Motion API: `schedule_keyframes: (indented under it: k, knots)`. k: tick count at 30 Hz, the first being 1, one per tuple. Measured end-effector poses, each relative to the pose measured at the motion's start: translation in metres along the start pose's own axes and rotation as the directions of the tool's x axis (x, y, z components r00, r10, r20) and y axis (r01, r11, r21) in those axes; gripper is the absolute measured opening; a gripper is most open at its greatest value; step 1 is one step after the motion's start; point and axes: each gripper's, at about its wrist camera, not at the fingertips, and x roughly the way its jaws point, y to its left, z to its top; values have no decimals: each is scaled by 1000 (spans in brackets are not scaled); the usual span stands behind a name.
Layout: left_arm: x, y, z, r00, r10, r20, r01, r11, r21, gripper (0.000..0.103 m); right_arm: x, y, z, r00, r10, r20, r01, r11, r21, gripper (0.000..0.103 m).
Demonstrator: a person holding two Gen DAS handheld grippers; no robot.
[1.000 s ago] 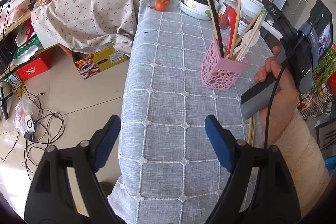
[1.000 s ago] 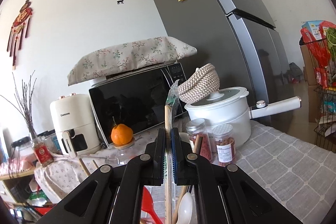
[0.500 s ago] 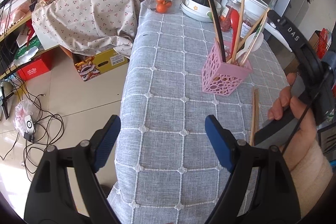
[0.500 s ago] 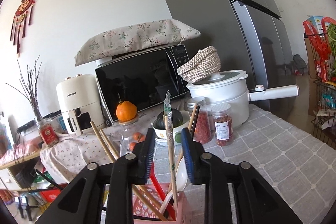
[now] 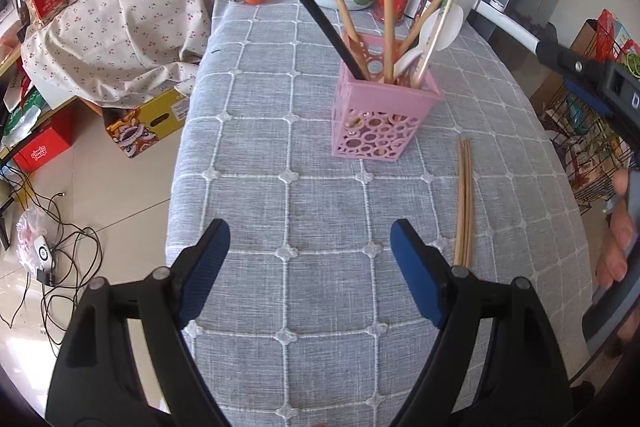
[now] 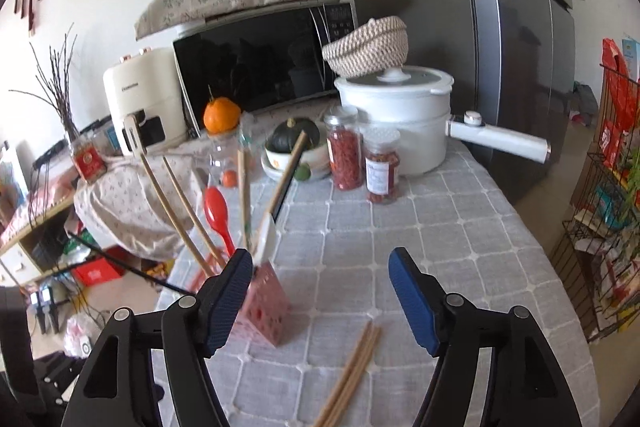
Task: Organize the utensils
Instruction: 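Grasp one of the two remaining bamboo chopsticks with the right tool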
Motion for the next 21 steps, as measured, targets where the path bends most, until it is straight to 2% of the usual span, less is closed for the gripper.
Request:
schedule_keyframes:
  k: [2, 7, 11, 13, 17, 21]
  knots:
    - [5, -9, 0, 1000, -5, -12, 5, 1000, 15, 83, 6, -11, -11, 997, -5, -73, 6, 1000, 7, 73]
    - [15, -26, -1, 999, -19, -26, 20, 999, 41, 83, 20, -35, -36, 987, -36, -157, 40, 999, 23, 75]
    - [22, -35, -1, 999, -14, -43, 16, 998, 58, 83, 48, -49, -53, 956, -57, -287, 61, 998, 5, 75]
    - [26, -36, -1, 998, -1, -56, 4, 998, 57, 83, 64, -55, -63, 931, -62, -359, 69, 998, 6, 75]
    - [27, -38, -2, 998, 23, -57, -19, 997, 77, 83, 84, -62, -79, 903, -100, -418, 107, 994, -8, 75]
    - [27, -38, -3, 998, 35, -60, -29, 996, 86, 83, 94, -65, -85, 890, -102, -444, 112, 994, -3, 75]
